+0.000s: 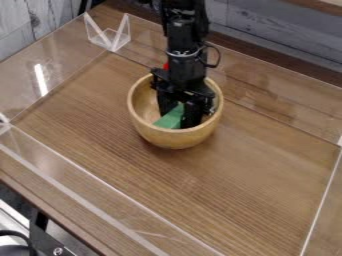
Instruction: Remove the green block from the brown bowl and put it on the table
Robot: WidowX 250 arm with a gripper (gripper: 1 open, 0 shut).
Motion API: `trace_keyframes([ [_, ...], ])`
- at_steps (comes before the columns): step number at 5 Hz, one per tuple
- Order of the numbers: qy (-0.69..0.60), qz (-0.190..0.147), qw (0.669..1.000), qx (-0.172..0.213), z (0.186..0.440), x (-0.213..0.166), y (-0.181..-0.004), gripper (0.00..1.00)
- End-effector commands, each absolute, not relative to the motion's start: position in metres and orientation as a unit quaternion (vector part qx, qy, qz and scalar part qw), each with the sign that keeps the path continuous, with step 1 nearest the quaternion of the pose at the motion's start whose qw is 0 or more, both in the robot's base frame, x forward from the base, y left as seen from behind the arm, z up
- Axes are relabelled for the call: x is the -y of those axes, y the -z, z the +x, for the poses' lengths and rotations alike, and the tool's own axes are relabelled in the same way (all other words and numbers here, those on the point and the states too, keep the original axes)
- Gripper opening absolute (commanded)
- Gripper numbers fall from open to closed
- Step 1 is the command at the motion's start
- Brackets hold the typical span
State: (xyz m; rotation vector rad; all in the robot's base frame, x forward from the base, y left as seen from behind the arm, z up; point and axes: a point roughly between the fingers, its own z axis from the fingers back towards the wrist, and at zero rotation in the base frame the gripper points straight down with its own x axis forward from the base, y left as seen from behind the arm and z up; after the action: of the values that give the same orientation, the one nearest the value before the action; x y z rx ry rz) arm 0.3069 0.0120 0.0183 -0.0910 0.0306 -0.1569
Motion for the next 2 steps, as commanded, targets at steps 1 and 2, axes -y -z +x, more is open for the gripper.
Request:
trace_keyframes([
  [1, 0.095, -0.045, 0.994, -0.024, 0.3066, 0.0001, -0.0120, 0.00],
  [2, 0.097, -0.044, 0.994, -0.027, 0.3065, 0.0011, -0.0129, 0.00],
])
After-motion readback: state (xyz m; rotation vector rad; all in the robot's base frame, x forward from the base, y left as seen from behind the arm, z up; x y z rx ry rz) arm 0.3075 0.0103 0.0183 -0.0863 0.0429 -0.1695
